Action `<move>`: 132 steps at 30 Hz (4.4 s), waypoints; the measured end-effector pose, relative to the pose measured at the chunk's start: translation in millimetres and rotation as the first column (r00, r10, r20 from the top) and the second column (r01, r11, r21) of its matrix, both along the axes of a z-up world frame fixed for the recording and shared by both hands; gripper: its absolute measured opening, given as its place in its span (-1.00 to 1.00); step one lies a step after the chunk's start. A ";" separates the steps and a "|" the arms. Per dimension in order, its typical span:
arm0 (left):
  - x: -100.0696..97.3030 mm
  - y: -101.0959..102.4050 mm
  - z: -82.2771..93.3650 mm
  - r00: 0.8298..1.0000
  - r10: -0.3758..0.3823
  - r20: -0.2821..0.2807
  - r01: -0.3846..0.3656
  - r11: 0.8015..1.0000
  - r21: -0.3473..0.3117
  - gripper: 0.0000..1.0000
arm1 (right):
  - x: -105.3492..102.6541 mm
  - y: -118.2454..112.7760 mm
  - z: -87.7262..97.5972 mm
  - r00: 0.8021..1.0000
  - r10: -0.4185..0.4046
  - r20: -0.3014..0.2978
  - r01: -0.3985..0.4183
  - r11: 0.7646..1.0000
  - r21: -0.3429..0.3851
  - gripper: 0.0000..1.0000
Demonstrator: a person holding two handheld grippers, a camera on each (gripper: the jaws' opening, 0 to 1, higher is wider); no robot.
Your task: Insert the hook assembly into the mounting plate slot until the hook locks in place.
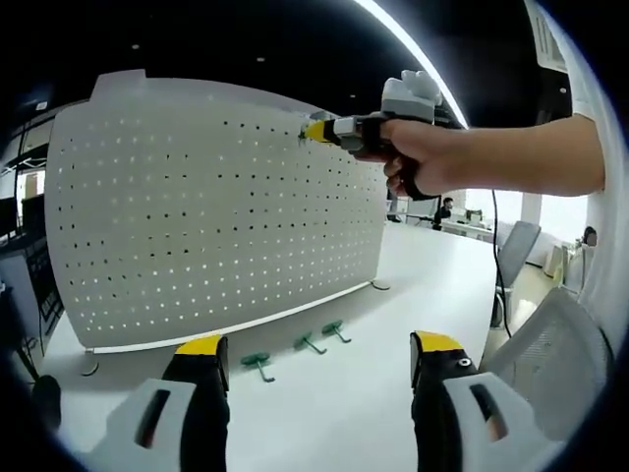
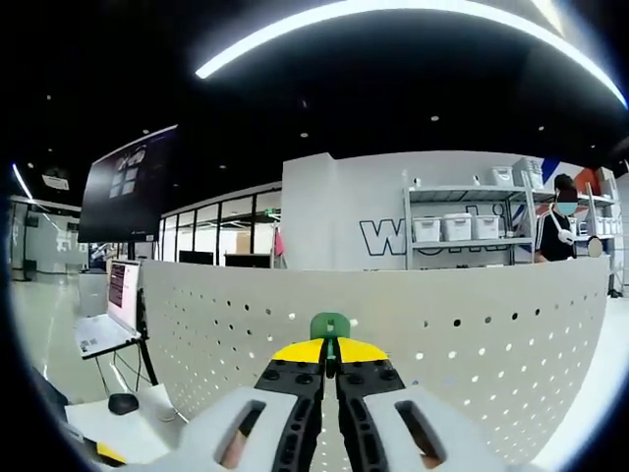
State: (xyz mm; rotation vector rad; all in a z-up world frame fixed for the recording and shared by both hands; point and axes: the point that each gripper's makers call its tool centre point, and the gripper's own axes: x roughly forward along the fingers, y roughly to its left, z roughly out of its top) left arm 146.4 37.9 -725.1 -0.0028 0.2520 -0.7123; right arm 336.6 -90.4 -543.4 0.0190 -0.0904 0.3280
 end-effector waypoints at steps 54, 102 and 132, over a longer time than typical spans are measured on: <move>-2.9 -0.2 -7.4 0.999 -0.011 -0.040 0.010 1.000 -0.017 0.52 | 24.2 19.3 -5.9 0.995 -0.097 0.019 0.097 0.995 -0.020 -0.98; -2.1 -0.3 -10.4 0.999 -0.011 -0.046 0.010 1.000 -0.017 0.52 | 20.8 37.3 -9.4 0.996 -0.088 -0.009 0.088 0.996 0.031 -0.47; -0.1 3.6 -12.8 0.999 0.003 -0.050 -0.003 1.000 -0.001 0.54 | 6.6 40.9 -11.0 1.000 0.030 0.002 -0.030 0.999 0.023 0.34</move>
